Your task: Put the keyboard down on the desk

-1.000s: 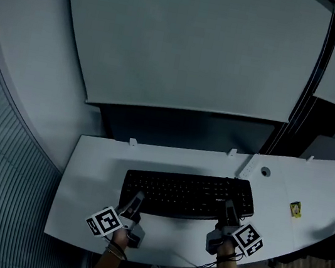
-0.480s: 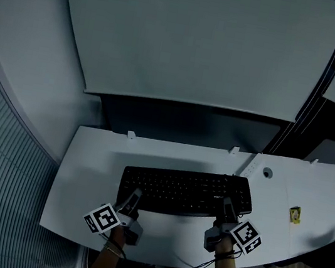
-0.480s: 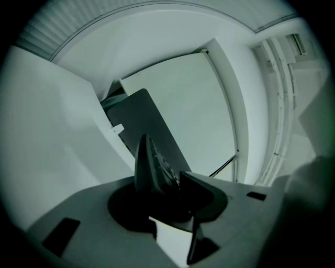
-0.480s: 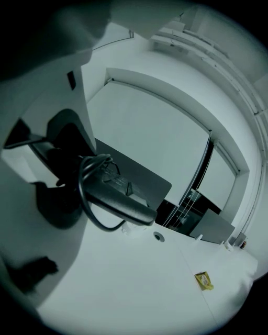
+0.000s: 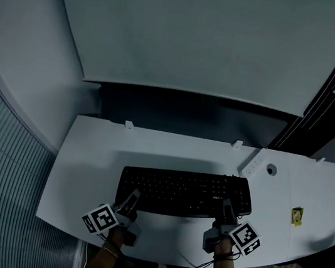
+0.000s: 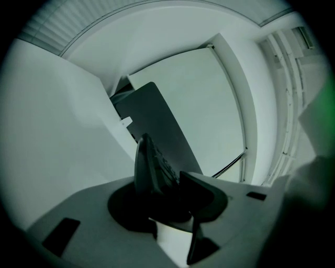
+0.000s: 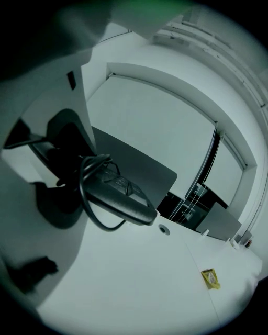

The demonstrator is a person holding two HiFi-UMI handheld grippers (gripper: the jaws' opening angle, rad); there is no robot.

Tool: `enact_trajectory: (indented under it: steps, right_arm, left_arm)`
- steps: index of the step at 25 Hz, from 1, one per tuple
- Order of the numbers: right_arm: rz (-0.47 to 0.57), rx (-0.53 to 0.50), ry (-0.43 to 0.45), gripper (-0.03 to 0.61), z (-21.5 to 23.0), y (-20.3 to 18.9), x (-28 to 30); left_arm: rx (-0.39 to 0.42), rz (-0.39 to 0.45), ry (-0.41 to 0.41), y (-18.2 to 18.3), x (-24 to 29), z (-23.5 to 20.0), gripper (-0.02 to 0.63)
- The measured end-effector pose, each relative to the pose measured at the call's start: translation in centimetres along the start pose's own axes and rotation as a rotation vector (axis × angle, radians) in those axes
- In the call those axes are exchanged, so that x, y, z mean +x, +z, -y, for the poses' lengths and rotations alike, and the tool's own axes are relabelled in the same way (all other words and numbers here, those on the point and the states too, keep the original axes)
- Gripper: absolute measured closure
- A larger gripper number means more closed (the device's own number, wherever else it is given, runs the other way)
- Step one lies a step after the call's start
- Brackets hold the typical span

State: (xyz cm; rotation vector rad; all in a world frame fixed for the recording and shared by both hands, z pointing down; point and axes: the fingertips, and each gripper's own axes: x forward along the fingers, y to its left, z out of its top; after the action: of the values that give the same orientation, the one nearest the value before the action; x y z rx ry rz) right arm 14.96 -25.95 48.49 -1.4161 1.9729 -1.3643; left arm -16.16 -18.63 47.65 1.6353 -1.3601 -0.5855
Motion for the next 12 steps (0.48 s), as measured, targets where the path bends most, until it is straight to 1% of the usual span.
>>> enact_trajectory:
  steps: [12]
  right_arm:
    - [-0.083,0.013,-0.074,0.414,4.3,-2.8,0.8]
  left_arm:
    - [-0.065,-0.028,0.093,-3.1,-0.2,-4.5,0.465]
